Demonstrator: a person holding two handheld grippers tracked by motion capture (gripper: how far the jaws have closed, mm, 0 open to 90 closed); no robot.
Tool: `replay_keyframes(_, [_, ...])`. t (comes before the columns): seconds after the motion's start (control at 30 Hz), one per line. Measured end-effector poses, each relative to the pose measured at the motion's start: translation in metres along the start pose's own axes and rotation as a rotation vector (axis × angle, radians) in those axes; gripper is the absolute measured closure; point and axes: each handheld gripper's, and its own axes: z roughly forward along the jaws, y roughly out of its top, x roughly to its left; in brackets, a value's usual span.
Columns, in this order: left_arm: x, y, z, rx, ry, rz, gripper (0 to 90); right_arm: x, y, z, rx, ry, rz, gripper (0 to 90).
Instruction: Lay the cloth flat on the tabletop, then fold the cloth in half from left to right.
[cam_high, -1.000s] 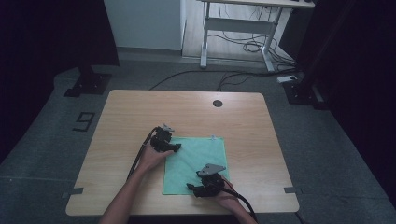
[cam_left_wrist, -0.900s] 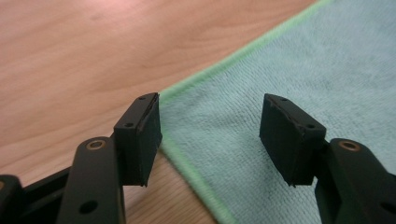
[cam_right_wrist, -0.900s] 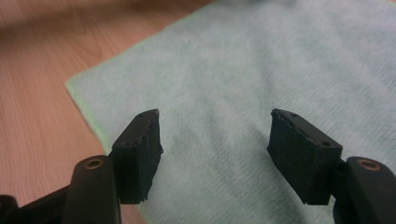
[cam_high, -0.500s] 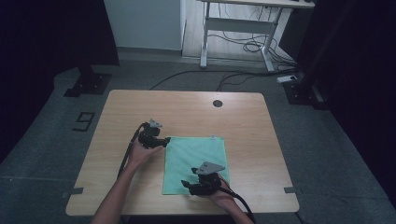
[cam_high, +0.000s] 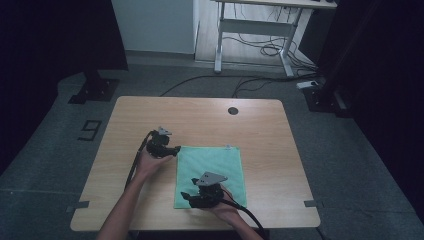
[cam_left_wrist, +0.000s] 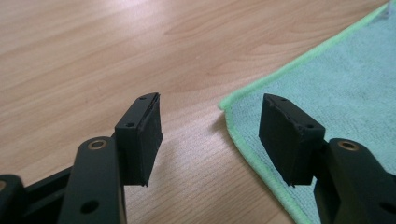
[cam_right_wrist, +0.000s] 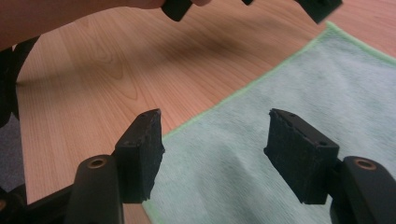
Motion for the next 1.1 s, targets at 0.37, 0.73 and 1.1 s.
replay_keyframes(0.37, [0.002, 0.0, -0.002, -0.011, -0.011, -0.016, 39.3, 0.012, 0.005, 0.015, 0.016, 0.011, -0.033, 36.4])
replay_keyframes(0.73, [0.001, 0.0, 0.003, -0.015, -0.022, -0.026, 39.1, 0.016, 0.007, 0.019, 0.018, 0.024, -0.032, 36.9])
replay_keyframes(1.1, [-0.001, -0.001, 0.011, 0.0, -0.038, -0.03, 40.6, 0.02, 0.005, 0.023, 0.036, 0.025, -0.038, 38.2])
